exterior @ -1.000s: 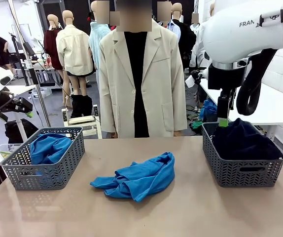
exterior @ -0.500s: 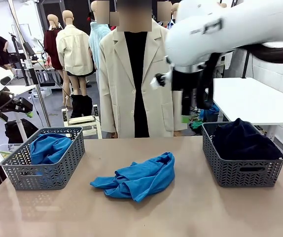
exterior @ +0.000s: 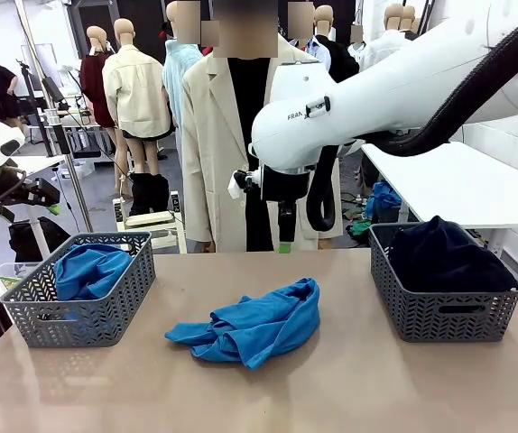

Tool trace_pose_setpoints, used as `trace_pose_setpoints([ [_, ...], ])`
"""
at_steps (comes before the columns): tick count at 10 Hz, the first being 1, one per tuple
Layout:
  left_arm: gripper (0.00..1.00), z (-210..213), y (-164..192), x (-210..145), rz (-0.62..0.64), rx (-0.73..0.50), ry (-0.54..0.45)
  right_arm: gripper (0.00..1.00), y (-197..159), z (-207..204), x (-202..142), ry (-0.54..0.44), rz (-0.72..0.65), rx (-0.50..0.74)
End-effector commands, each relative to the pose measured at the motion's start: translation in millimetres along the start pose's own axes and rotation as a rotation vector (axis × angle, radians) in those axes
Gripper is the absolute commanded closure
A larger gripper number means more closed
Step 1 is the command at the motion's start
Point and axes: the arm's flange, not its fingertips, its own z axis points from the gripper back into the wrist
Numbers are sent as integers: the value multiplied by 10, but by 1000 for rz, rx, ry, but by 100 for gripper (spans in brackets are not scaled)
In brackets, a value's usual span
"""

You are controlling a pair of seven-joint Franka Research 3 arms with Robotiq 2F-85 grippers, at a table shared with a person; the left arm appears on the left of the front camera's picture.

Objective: Sort the tops and bottoms.
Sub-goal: Lift clothes from the center of the table with your right hand.

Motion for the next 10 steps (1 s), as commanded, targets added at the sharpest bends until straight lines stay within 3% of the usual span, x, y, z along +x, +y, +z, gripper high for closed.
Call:
trace_pose_setpoints([
  [1, 0, 8, 16, -6, 3, 14, 7, 0, -19, 136, -46, -9, -12, -20],
  [3, 0, 8, 16, -6, 3, 14, 7, 0, -11, 44, -10, -4, -3, -6],
  [4, 0, 8, 16, -6, 3, 14, 7, 0, -30, -62, 7, -13, 10, -59],
  [6, 0, 8, 16, -6, 3, 14, 7, 0, -173, -534, 99, -40, 80, -39],
  [10, 0, 8, 16, -6, 3, 14, 7, 0, -139, -1176, 165, -83, 42, 142],
])
